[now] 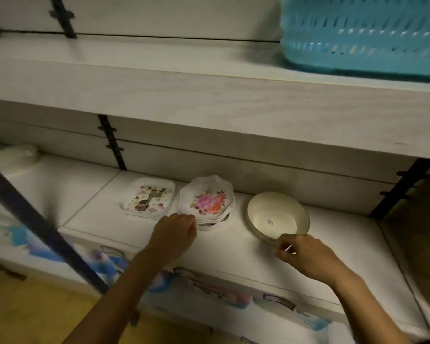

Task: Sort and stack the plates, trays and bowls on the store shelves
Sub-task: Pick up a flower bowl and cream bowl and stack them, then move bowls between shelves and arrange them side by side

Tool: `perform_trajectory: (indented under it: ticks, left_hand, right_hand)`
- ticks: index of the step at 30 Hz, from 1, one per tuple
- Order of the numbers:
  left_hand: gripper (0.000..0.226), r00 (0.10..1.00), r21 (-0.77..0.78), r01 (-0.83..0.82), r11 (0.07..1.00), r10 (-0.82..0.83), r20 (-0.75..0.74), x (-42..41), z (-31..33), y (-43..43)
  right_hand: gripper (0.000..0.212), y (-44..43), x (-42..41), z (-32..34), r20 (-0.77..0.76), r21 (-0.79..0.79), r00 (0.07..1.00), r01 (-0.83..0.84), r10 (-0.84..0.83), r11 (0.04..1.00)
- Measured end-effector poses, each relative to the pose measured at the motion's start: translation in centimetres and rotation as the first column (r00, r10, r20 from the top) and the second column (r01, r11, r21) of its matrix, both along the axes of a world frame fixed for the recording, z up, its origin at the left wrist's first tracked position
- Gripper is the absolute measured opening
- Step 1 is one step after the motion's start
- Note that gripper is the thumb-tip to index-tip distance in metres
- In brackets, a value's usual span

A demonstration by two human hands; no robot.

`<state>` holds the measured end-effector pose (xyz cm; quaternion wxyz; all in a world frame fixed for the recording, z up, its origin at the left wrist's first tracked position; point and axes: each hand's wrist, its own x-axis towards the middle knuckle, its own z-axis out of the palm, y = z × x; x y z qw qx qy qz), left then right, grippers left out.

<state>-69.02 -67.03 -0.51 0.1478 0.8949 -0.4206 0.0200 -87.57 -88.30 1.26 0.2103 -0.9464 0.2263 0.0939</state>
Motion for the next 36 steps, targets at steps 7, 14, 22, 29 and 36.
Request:
perform_trajectory:
  ticks: [7, 14, 22, 29, 36]
  left_hand:
    - [0.025, 0.979, 0.000, -0.188, 0.982, 0.188, 0.080, 2.7, 0.5, 9.1]
    - [0.023, 0.960, -0.036, -0.262, 0.965, 0.264, 0.098, 5.9, 1.6, 19.8]
    - [0.013, 0.941, -0.066, -0.307, 0.949, 0.313, 0.126, 10.4, 2.0, 33.1]
    - [0.017, 0.912, 0.019, -0.379, 0.925, 0.370, 0.178, 15.7, 2.4, 43.4]
    - [0.029, 0.887, 0.015, -0.449, 0.894, 0.443, 0.133, 20.9, 2.9, 50.0]
  right_hand:
    - [0.024, 6.4, 6.6, 0.3, 0.056, -0.033, 0.994, -0.097, 0.099, 0.995]
    - [0.034, 16.8, 13.4, 0.8, 0.103, -0.069, 0.967, -0.226, 0.233, 0.972]
    - [0.037, 30.7, 21.2, 0.9, 0.168, -0.088, 0.915, -0.357, 0.367, 0.930]
    - [0.034, 41.9, 27.5, 1.4, 0.232, -0.119, 0.875, -0.409, 0.425, 0.905]
    - [0.034, 49.0, 33.9, 2.0, 0.223, -0.165, 0.833, -0.480, 0.506, 0.862]
